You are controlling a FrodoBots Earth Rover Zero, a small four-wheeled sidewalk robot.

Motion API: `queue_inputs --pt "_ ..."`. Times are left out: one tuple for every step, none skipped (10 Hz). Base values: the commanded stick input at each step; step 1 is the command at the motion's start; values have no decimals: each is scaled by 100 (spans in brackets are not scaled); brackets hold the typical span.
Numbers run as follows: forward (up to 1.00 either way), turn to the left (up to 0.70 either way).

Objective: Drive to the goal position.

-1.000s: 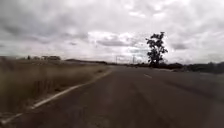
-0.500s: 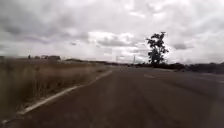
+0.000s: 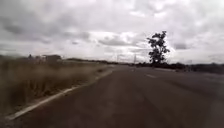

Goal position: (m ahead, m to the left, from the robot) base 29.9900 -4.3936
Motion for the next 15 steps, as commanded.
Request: queue_inputs --pt "50 0" --pt "50 0" --pt "50 0" --pt "50 0" --pt "50 0" --pt "50 0" --pt "50 0" --pt "50 0" --pt "50 0" --pt "50 0" --pt "50 0" --pt "50 0" --pt "50 0" --pt "50 0" --pt "50 0"
